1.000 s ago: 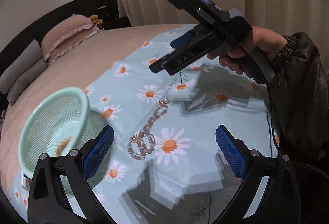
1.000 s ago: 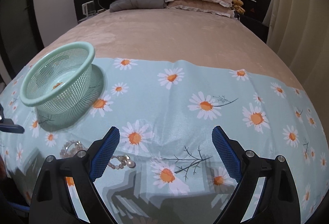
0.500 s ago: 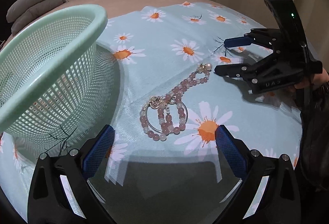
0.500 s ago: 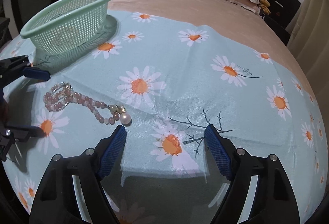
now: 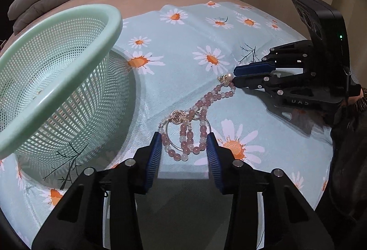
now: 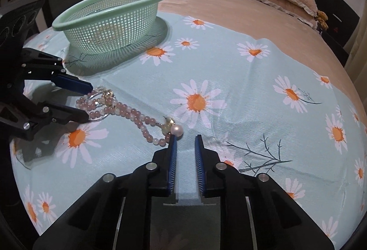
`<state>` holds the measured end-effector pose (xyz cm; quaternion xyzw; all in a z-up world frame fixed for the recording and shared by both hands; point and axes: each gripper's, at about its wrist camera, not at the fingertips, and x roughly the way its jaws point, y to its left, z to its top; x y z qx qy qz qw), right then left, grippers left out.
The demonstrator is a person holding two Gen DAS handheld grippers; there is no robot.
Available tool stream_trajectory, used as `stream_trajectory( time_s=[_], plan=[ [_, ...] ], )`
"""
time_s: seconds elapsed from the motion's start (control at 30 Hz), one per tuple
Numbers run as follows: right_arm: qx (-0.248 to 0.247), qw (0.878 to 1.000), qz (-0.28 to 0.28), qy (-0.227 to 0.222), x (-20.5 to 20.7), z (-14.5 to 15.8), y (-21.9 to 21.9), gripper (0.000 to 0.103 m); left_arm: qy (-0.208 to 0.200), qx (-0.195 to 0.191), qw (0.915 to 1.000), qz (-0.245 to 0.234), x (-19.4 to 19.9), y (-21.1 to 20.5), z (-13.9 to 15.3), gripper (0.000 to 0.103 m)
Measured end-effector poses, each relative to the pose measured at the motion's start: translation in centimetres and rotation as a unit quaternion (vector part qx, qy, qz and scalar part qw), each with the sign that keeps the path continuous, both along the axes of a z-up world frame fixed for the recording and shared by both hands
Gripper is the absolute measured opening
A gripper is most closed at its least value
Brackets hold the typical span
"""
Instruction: Organize jewelry
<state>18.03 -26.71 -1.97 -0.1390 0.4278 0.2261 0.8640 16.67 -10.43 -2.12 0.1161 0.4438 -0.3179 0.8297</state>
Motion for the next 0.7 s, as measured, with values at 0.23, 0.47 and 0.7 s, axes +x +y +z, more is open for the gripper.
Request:
stream_trajectory(
  time_s=[0.23, 0.47, 0.7],
  plan=[
    [0.006, 1.0, 0.004, 0.003, -0.2, 0.2, -0.3, 0.013, 0.015, 0.001, 0.9998, 0.011, 0.5, 0.8, 0.1, 0.014],
    [-0.009, 1.0, 0.013, -0.015, -0.1, 0.4, 0.1, 0.028, 0.019, 0.008, 0.9998, 0.007, 0.3, 1.5, 0.3, 0.009],
    [-0.019, 0.999, 0.033, -0.03, -0.1, 0.5, 1.1, 0.04, 0.026, 0.01, 0.9995, 0.011, 0.4, 2.5, 0.4, 0.008]
  ],
)
